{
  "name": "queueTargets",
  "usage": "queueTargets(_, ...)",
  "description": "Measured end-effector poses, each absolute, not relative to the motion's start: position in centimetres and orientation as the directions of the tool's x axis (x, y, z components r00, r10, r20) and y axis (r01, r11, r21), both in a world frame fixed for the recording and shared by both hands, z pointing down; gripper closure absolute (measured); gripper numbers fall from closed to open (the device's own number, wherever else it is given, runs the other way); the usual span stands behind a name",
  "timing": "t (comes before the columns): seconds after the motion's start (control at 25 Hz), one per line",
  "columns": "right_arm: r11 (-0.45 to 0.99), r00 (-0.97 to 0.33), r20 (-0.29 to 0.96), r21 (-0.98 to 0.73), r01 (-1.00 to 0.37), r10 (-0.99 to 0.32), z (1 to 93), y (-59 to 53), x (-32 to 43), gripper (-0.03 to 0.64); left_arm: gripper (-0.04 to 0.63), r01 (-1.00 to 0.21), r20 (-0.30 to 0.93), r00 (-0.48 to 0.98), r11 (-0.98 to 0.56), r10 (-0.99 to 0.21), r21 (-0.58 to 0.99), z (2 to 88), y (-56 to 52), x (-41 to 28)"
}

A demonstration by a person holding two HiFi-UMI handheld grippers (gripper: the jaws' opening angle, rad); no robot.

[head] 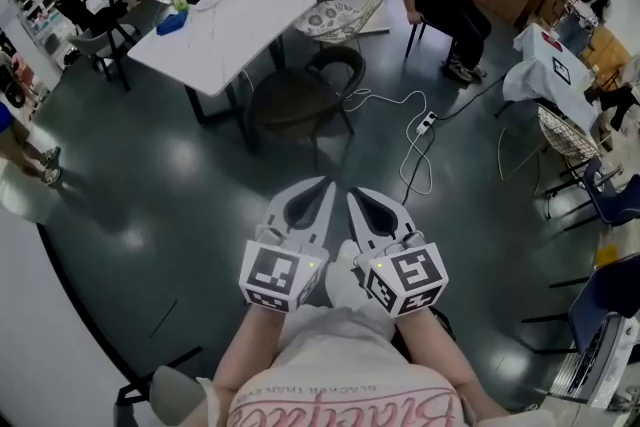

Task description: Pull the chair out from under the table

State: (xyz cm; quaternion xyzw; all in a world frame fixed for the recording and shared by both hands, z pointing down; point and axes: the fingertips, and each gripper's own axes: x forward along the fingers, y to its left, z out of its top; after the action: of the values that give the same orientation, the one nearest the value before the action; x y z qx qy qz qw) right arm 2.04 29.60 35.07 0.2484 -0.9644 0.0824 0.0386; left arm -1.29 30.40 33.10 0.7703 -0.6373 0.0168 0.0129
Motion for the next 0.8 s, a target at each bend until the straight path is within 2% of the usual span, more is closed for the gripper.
queueTargets(0.8, 0.887, -0.893, 0.193, -0.150, -0.437, -0.407, 35.3, 5.1, -6.0, 0.611, 0.591, -0.992, 0.101, 0.129, -0.127, -0.987, 0.027, 32.9, 5.9, -8.9)
